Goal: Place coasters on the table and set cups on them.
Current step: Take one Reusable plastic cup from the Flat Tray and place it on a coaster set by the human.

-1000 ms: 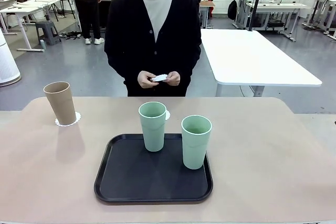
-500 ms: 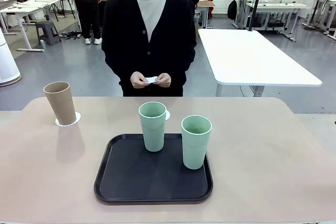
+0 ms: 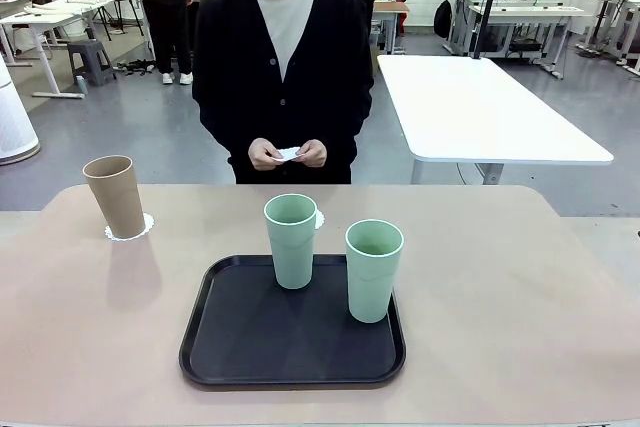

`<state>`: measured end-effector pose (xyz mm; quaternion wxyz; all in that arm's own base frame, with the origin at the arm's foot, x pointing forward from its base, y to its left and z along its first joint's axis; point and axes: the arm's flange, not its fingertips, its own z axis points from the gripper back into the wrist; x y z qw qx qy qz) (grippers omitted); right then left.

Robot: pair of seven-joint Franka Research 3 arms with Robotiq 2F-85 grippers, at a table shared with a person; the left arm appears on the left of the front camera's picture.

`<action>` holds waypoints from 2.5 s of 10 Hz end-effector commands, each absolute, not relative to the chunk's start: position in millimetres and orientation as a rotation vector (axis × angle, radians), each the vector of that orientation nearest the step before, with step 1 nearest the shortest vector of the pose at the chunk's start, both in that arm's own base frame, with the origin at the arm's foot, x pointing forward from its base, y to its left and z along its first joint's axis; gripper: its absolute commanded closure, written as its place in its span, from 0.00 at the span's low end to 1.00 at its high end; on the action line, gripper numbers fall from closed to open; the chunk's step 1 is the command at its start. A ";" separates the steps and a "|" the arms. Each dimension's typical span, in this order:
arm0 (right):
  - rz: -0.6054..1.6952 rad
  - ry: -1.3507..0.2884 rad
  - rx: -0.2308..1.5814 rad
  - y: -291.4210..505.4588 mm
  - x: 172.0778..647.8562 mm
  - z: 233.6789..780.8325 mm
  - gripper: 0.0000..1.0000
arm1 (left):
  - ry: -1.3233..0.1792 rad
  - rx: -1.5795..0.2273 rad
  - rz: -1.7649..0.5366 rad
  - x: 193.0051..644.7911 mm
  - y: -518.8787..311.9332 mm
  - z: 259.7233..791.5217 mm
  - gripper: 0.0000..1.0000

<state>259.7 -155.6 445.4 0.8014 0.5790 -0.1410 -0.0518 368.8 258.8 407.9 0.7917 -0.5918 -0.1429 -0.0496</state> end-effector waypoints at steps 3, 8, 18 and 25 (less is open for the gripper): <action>-0.098 -0.326 1.266 -155.8 262.3 447.0 0.00 | -0.417 -0.924 -0.386 365.6 178.3 507.4 0.00; -0.098 -0.326 1.266 -155.8 262.3 447.0 0.00 | -0.401 -0.550 -0.676 394.0 23.4 537.9 0.00; -0.098 -0.326 1.266 -155.8 262.3 447.0 0.00 | -0.364 -0.376 -1.178 451.8 -122.3 445.3 0.00; -0.098 -0.326 1.266 -155.8 262.3 447.0 0.00 | -0.383 -0.379 -1.141 450.9 -123.9 446.4 0.00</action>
